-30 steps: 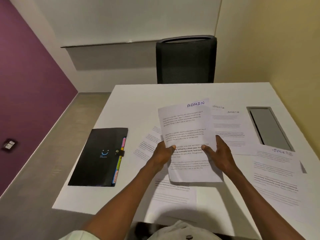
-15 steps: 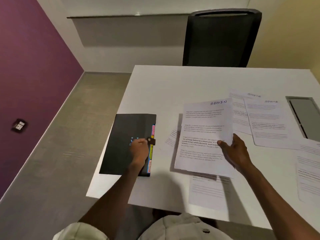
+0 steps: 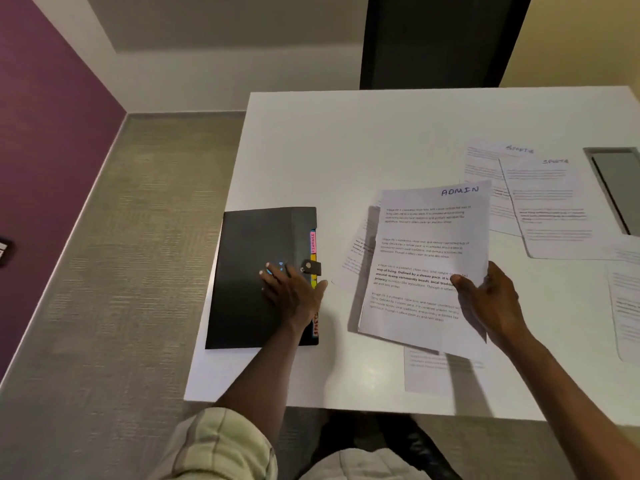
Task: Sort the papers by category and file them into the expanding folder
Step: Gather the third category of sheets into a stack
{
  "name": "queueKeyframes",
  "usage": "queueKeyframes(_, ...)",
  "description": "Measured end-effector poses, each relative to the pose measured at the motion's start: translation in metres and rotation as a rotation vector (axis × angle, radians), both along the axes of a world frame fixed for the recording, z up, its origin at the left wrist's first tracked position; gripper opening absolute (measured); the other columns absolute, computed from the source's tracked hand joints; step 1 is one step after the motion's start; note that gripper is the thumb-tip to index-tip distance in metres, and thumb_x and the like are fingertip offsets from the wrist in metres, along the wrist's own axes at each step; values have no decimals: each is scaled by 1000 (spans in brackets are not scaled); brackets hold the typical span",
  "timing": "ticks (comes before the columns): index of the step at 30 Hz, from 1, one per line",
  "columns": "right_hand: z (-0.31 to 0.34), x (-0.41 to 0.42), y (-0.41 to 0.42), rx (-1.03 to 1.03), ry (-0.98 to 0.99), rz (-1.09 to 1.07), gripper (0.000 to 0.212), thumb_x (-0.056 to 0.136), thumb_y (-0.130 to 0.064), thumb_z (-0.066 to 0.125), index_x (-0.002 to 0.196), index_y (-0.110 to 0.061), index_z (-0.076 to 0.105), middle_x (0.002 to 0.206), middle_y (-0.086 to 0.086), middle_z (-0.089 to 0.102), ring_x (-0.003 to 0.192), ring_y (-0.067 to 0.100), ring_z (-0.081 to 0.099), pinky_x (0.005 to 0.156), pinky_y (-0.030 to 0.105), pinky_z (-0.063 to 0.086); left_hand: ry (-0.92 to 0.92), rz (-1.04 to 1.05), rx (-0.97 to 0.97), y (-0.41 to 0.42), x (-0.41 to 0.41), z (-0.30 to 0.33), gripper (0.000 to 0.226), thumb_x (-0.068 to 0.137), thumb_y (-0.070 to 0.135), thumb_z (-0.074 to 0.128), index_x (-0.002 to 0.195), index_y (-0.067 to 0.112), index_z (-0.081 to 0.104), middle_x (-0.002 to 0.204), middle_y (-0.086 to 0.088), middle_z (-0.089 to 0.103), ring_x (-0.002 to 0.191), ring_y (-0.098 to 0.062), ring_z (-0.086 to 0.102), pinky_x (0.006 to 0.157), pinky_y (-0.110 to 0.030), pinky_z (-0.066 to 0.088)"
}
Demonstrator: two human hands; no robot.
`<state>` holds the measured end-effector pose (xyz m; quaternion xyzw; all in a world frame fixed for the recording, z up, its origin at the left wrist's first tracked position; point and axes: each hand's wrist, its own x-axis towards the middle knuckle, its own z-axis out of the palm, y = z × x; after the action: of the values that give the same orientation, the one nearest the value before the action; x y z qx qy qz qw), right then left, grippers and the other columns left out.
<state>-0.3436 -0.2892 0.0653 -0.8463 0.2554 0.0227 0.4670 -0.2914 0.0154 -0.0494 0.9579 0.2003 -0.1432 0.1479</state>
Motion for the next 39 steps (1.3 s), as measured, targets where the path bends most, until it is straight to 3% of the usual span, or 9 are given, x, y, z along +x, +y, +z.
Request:
queueKeyframes(4,2,1,3,23,0,-17,37,89,-15,67,125,-14,57,108,1,62,98,24,57,79,30,41,-37,-53,43,-3,6,-10,92,80,64,65,147,11,32,158,-27,17,143,-51,16,111,-63,27)
queueKeyframes(9,0,3,1,25,16,-5,37,89,-18,67,125,-12,56,111,2,62,98,25,57,79,32,43,-76,-154,158,6,12,-12,64,83,57,64,122,8,52,141,-30,42,127,-50,42,95,-55,45)
queueKeyframes(15,2,11,2,41,11,0,37,90,-17,67,124,-11,57,110,4,63,96,26,58,64,20,42,-62,-211,167,3,20,-6,41,88,38,58,109,2,56,119,-28,57,106,-41,58,84,-43,51)
queueKeyframes(20,4,18,1,54,15,19,36,90,-18,67,124,-11,57,111,5,64,97,26,59,63,18,40,-51,-141,122,-11,27,-1,75,86,31,68,140,-7,33,116,-27,59,96,-35,64,78,-39,56)
queueKeyframes(23,7,22,-1,50,5,42,33,90,-18,67,120,-10,57,108,6,64,94,27,60,63,19,42,-118,-105,56,-15,32,-2,77,90,19,65,147,-6,21,105,-24,67,87,-31,69,70,-39,59)
queueKeyframes(29,18,33,5,58,-25,70,33,92,-17,65,122,-8,53,105,4,60,87,23,56,59,16,41,-297,-184,-70,3,23,34,72,89,12,69,147,-7,31,89,-15,71,72,-24,73,65,-31,62)
queueKeyframes(33,23,42,16,88,-43,83,26,93,-16,64,116,-13,53,101,3,60,73,6,54,56,15,41,-402,-158,-156,26,21,62,71,83,5,74,143,-8,39,75,-11,65,58,-19,66,56,-24,56)
queueKeyframes(36,25,50,31,84,-71,120,24,92,-16,64,113,-11,55,98,6,64,75,16,59,56,21,45,-299,40,-274,40,28,97,82,83,4,66,153,9,23,88,-4,61,73,-21,61,64,-29,53)
queueKeyframes(39,27,62,57,54,-118,142,28,91,-15,62,117,-8,55,99,6,63,74,16,57,54,19,41,-257,78,-301,56,36,115,84,83,4,70,152,10,21,80,-7,68,60,-8,58,46,-13,41)
